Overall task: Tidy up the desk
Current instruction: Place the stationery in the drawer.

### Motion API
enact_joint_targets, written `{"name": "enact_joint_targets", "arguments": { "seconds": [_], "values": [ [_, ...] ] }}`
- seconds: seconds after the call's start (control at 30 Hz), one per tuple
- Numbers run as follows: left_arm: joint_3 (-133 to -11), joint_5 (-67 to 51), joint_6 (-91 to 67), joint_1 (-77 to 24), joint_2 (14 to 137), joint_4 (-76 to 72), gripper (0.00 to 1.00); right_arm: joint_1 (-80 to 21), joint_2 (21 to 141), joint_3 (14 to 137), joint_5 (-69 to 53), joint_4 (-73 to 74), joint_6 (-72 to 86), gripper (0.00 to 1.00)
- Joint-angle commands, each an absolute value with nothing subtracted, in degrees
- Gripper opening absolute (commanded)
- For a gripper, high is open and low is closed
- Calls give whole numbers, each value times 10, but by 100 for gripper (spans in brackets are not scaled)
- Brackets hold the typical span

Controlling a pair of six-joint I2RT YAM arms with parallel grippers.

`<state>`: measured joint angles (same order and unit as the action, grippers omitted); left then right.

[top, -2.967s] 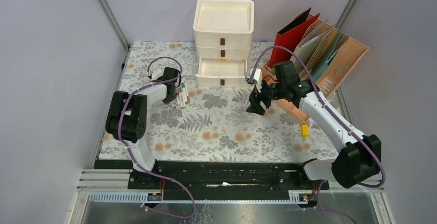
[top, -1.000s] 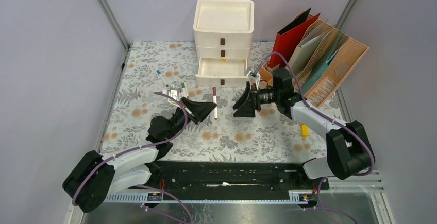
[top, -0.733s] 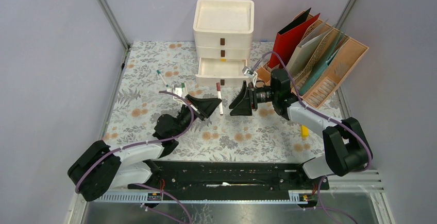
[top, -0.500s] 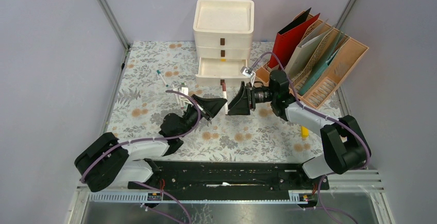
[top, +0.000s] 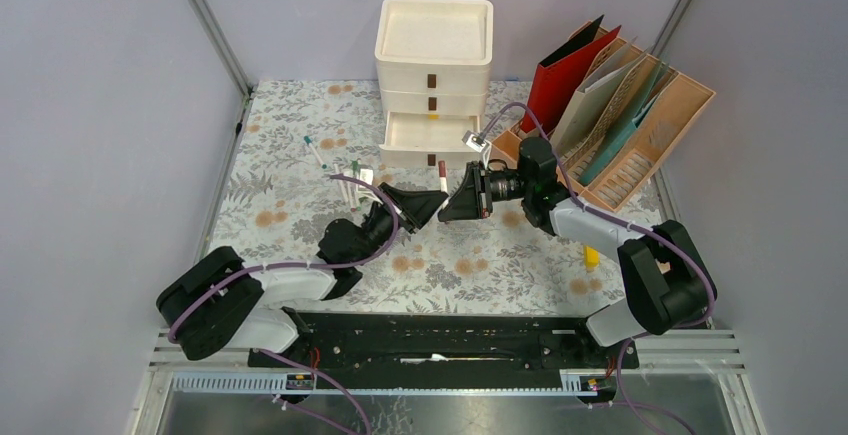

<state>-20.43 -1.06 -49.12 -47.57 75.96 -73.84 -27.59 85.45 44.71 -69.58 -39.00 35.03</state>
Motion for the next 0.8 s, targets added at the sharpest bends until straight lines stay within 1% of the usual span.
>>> {"name": "enact_joint_targets", "arguments": {
  "seconds": [0.0,0.1,0.17,0.23,0.3,0.4,0.47,0.6,0.7,0.77],
  "values": [
    [-218,-8,-483,-479,747,-782,21,-281,858,466,-705,-371,320,1],
    [-211,-5,-469,-477,723,-752,49,-282,859,482,-709,-303,263,0],
    [-206,-7,-457,-474,697,-720,65,-281,858,493,-711,-256,213,0],
    [-197,-14,-442,-466,667,-685,76,-282,857,502,-711,-216,173,0],
    [-190,-32,-425,-452,634,-645,85,-281,855,515,-698,-161,120,0],
    [-191,-66,-394,-422,576,-534,98,-281,850,533,-676,-74,39,0],
    [-206,-90,-365,-393,537,-426,99,-281,847,552,-654,-13,-29,0],
    [-243,-91,-311,-329,481,-226,99,-281,847,601,-573,131,-162,0],
    [-263,-97,-291,-282,462,-135,99,-281,856,634,-498,189,-245,0],
    [-269,-98,-286,-257,461,-103,99,-282,873,665,-468,234,-320,0]
  ]
}}
